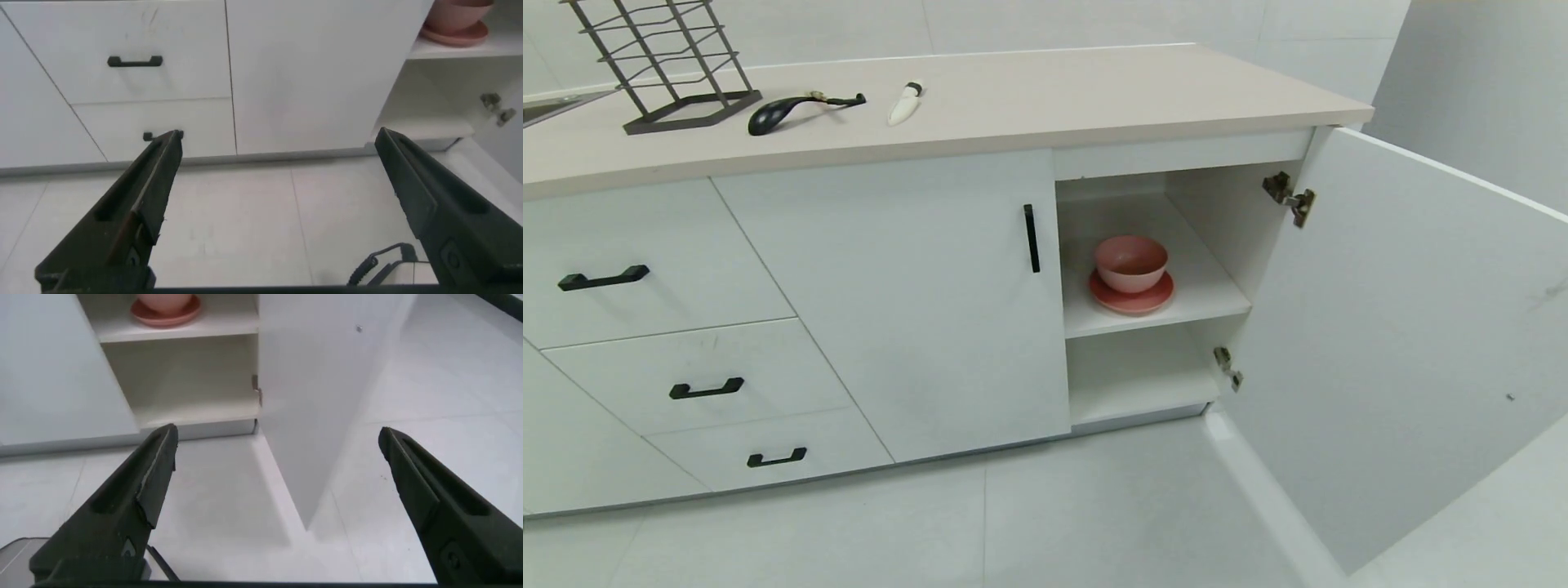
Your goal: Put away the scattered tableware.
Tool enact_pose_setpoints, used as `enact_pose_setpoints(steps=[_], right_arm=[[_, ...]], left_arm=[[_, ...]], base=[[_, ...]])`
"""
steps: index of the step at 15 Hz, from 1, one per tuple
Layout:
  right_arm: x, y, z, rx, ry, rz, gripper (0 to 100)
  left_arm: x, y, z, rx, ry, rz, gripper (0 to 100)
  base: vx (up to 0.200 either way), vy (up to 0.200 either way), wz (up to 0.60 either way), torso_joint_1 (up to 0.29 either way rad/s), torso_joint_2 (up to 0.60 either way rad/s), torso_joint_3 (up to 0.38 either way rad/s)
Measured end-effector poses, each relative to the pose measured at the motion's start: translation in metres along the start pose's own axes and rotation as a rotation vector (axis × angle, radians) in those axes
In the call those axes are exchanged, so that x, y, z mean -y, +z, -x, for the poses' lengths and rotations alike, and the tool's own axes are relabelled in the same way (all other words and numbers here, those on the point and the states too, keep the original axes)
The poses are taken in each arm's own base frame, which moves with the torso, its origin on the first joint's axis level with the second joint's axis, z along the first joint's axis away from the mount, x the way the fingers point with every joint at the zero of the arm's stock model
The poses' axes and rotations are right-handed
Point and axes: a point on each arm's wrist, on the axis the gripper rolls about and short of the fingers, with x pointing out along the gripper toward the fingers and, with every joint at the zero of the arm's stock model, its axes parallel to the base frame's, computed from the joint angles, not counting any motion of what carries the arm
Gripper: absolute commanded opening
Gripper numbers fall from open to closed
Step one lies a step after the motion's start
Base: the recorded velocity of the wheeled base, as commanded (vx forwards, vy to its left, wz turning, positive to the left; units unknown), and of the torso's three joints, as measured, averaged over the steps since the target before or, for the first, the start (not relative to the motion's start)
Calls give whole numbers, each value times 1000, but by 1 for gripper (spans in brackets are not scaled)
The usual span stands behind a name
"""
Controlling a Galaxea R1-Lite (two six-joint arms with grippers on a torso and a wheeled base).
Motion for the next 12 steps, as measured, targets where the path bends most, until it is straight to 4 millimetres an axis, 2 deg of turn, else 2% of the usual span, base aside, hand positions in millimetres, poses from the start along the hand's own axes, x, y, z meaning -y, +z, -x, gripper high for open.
enact_pose_setpoints(steps=[2,11,12], right_arm=[[0,0,0,0,1,0,100],[0,0,0,-1,-1,1,100],[0,0,0,-1,-1,0,0]], left_arm=[[0,0,0,1,1,0,100],[0,0,0,0,1,4,100],[0,0,0,0,1,4,100]], base=[[0,-200,0,2,2,5],[-200,0,0,1,3,2],[0,0,0,0,0,0]])
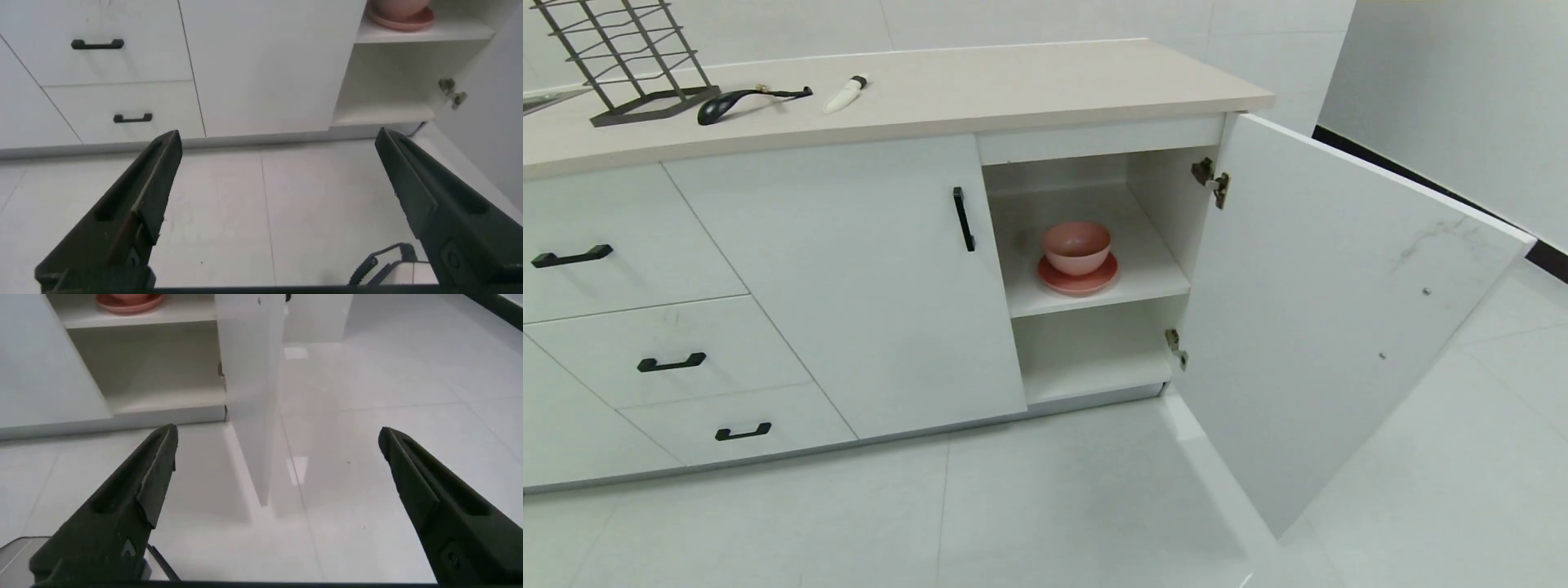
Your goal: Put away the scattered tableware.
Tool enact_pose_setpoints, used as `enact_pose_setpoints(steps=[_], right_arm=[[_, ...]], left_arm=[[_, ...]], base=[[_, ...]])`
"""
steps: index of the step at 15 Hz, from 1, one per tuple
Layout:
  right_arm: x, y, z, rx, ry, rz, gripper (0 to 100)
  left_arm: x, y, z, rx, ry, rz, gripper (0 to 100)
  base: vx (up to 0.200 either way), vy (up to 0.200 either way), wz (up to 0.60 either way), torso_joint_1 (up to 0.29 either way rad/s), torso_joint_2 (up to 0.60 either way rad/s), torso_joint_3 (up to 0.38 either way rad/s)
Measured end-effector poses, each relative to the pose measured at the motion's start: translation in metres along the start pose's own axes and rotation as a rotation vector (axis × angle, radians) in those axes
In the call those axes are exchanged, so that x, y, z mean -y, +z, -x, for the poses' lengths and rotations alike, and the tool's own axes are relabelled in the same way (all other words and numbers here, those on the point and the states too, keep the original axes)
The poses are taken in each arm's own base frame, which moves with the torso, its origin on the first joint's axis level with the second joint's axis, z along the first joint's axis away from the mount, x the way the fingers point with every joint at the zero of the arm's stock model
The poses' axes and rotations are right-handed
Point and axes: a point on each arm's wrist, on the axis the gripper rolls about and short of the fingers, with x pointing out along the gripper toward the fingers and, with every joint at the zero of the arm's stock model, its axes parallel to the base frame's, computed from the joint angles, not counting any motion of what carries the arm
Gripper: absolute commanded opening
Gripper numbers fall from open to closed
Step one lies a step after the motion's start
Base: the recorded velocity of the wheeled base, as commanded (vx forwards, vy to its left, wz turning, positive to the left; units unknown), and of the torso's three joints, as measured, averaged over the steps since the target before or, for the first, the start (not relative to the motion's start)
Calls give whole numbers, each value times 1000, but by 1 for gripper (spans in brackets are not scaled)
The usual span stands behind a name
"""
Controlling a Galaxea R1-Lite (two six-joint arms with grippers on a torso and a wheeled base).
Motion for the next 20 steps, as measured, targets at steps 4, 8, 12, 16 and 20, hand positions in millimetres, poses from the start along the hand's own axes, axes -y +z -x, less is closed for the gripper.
enact_pose_setpoints(steps=[4,8,12,16,20], right_arm=[[0,0,0,-1,0,-1,0],[0,0,0,0,1,0,0],[0,0,0,-1,1,1,0],[0,0,0,0,4,3,0],[0,0,0,0,4,2,0]], left_arm=[[0,0,0,0,0,2,100],[0,0,0,0,0,2,100],[0,0,0,0,0,0,100],[0,0,0,1,0,0,100],[0,0,0,0,0,1,100]], base=[[0,0,0,0,0,0],[0,0,0,0,0,0],[0,-200,0,1,1,4],[0,-200,0,1,2,2],[0,-150,0,1,2,3]])
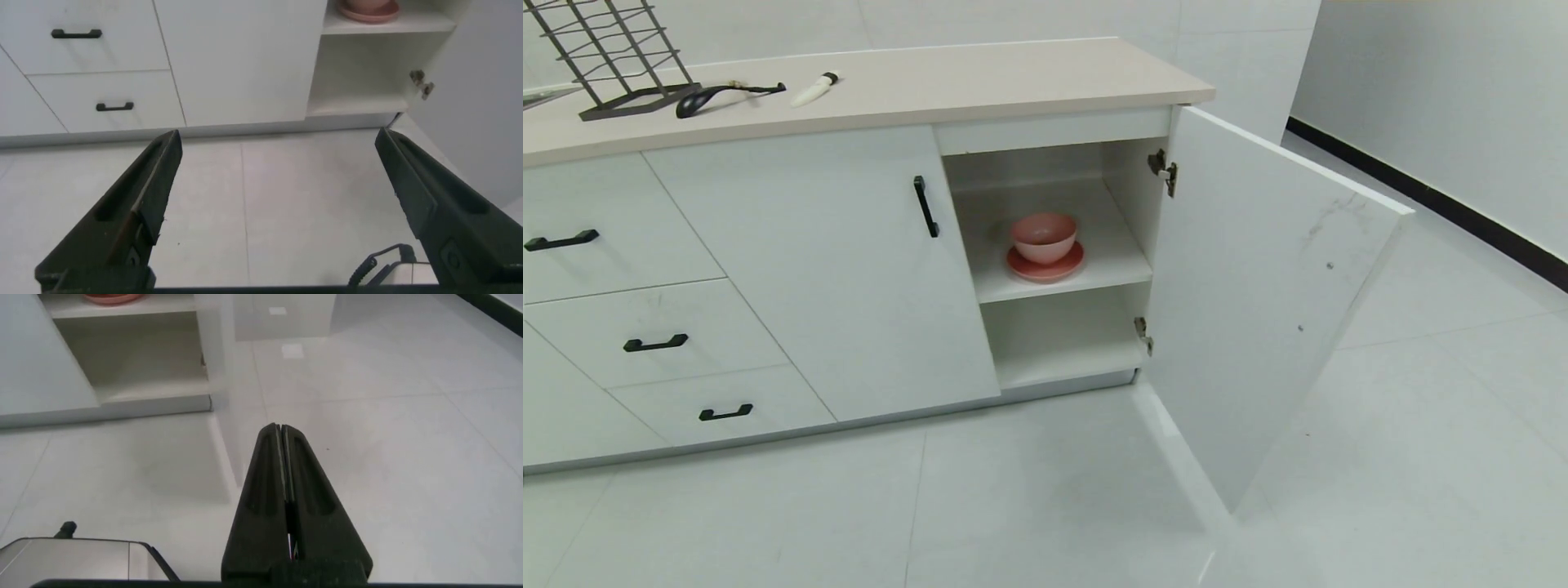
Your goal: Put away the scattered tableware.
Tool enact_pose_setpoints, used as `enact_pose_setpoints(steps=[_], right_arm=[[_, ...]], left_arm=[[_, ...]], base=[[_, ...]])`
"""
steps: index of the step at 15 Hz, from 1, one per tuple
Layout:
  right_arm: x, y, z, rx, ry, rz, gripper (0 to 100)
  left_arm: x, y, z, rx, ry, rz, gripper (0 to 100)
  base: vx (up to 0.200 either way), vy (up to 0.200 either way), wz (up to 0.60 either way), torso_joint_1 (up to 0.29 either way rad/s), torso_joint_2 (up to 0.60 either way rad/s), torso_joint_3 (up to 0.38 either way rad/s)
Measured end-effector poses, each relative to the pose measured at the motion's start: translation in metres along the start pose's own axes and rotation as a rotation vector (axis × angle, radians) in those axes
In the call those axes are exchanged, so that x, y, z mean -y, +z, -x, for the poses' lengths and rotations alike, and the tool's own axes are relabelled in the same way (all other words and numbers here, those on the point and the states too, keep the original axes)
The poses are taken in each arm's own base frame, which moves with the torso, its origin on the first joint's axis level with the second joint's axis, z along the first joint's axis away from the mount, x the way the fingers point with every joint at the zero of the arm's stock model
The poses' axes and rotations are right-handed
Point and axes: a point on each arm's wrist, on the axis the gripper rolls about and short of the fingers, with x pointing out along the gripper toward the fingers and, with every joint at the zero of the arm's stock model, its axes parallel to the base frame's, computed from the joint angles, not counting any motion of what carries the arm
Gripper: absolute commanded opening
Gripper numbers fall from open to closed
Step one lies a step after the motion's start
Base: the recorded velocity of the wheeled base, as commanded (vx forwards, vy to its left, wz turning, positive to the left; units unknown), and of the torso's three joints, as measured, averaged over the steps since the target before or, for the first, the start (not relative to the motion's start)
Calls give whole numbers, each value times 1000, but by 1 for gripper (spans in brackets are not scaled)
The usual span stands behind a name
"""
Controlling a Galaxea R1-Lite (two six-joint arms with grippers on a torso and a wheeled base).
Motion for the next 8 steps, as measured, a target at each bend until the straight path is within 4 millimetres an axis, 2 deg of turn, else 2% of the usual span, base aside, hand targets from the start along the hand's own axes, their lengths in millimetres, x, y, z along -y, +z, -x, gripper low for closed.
enact_pose_setpoints(steps=[8], right_arm=[[0,0,0,0,0,-5,0]], left_arm=[[0,0,0,0,0,1,100]], base=[[0,0,0,0,0,0]])
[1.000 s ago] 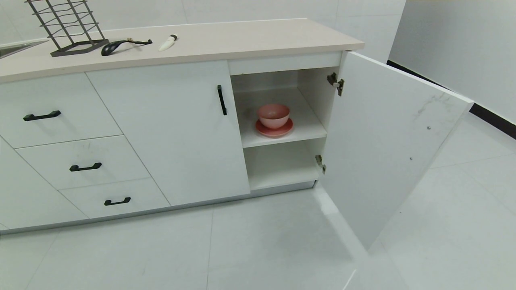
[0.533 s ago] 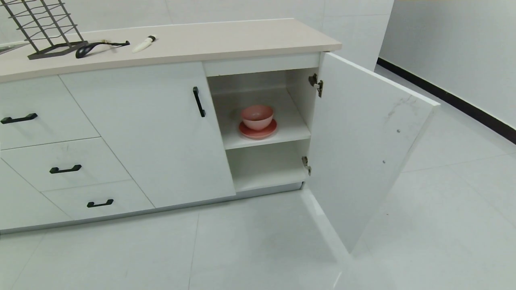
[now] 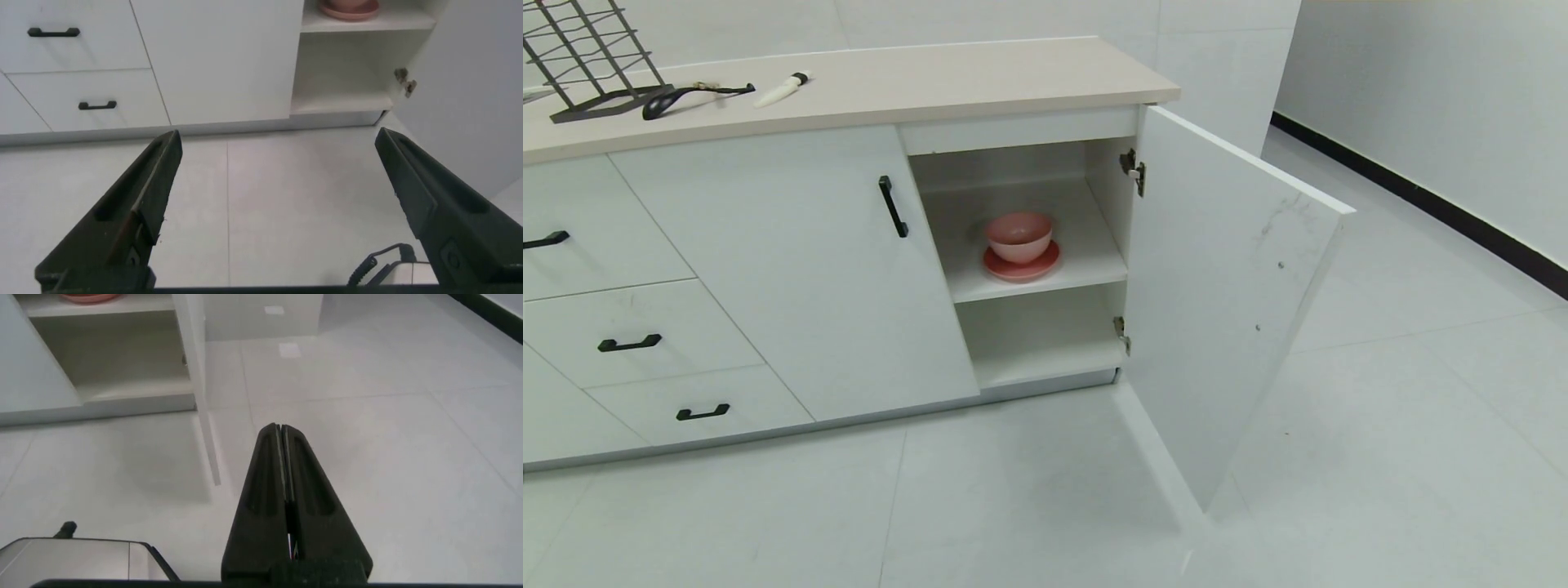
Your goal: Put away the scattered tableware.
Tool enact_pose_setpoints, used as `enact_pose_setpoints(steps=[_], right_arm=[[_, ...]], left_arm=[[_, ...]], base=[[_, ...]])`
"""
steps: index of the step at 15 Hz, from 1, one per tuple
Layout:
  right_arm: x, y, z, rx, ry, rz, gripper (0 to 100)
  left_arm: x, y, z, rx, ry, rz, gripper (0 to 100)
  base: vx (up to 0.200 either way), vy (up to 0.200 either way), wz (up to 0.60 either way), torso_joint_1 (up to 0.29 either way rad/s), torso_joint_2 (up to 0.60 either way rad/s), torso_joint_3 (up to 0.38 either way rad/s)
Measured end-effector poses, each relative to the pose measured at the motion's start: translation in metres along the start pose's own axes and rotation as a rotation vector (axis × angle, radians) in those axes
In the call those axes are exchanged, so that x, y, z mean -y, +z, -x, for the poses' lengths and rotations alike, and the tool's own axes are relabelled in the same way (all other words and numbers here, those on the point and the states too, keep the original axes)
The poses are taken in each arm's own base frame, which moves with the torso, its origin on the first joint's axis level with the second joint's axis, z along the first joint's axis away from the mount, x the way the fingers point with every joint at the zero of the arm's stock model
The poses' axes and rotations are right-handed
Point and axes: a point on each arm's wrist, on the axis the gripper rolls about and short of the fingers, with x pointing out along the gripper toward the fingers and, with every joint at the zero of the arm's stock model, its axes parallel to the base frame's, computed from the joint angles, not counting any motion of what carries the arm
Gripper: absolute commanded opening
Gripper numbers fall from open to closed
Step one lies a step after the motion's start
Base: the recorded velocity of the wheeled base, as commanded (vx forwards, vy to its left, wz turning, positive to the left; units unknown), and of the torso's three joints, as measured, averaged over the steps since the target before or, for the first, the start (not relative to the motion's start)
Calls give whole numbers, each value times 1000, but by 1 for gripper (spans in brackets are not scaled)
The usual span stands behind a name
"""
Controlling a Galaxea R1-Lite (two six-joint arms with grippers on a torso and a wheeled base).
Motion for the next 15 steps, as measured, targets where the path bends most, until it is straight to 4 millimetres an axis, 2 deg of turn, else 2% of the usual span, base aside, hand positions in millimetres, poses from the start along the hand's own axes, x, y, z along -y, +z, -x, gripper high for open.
enact_pose_setpoints(steps=[1,3,15], right_arm=[[0,0,0,0,0,0,0],[0,0,0,1,-2,-5,0],[0,3,0,34,-3,-24,0]], left_arm=[[0,0,0,0,1,1,100],[0,0,0,0,0,2,100],[0,0,0,0,0,3,100]], base=[[0,0,0,0,0,0],[0,0,600,2,2,0],[0,0,0,0,0,0]])
